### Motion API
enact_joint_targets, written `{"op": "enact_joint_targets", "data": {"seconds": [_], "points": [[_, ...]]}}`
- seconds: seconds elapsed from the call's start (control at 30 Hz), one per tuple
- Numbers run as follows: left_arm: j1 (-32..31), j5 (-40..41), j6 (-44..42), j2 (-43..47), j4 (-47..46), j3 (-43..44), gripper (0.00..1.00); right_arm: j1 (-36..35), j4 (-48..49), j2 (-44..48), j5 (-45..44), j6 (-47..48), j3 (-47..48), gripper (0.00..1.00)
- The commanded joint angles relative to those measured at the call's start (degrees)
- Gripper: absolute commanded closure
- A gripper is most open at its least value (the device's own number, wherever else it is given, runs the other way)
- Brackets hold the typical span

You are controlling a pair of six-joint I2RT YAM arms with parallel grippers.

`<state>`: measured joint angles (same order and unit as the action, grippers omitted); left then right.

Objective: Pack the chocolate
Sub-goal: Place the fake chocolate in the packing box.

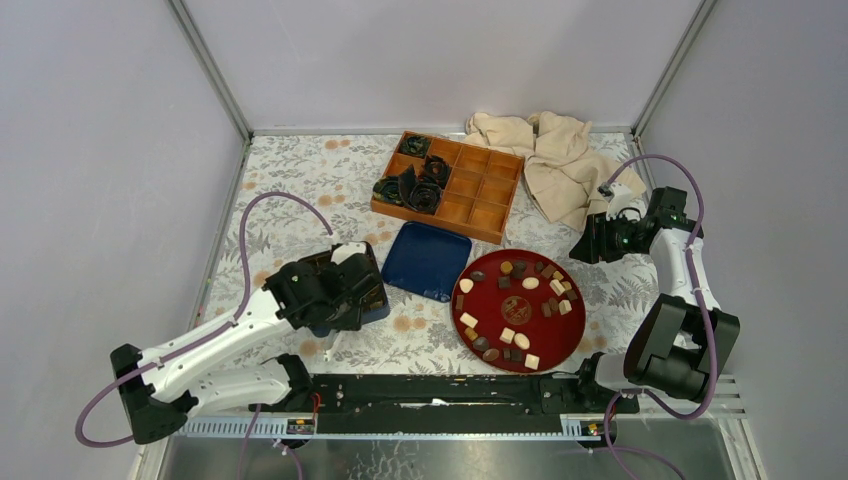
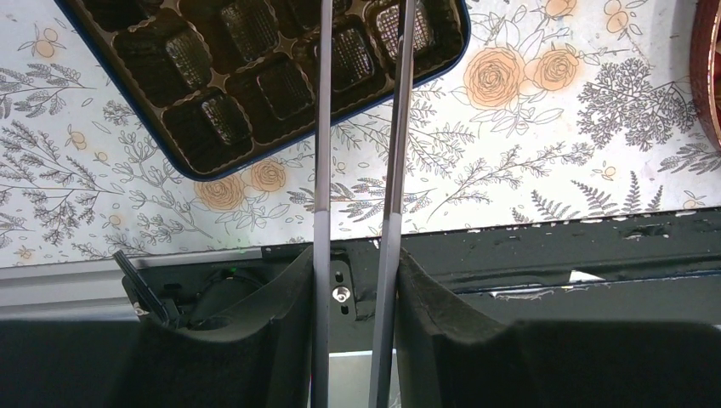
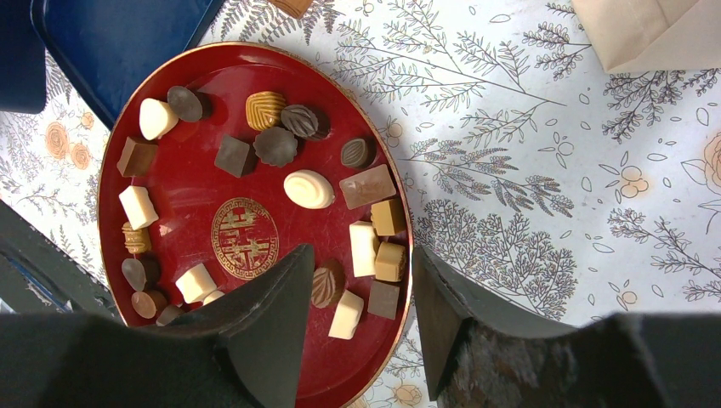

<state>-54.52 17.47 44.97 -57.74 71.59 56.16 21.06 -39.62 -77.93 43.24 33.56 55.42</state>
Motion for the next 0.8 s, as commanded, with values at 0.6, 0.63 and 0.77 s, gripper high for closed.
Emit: {"op": "enact_joint_targets", "data": {"seconds": [0.6,0.63,0.77], "points": [[1.04,1.06,-0.41,-0.46,0.21,0.12,0.50,0.39,-0.64,1.11,1.91,0.66,0.12,0.46],[1.01,1.30,-0.33,-0.35,0.28,0.39,0.50,0.36,-0.70,1.02,1.85,0.63,0.13,0.46],[1.06,1.80,-0.54,0.83,0.50,2.62,0.54,0.39,-0.80,1.11,1.94,0.58,0.21,0.46]]}}
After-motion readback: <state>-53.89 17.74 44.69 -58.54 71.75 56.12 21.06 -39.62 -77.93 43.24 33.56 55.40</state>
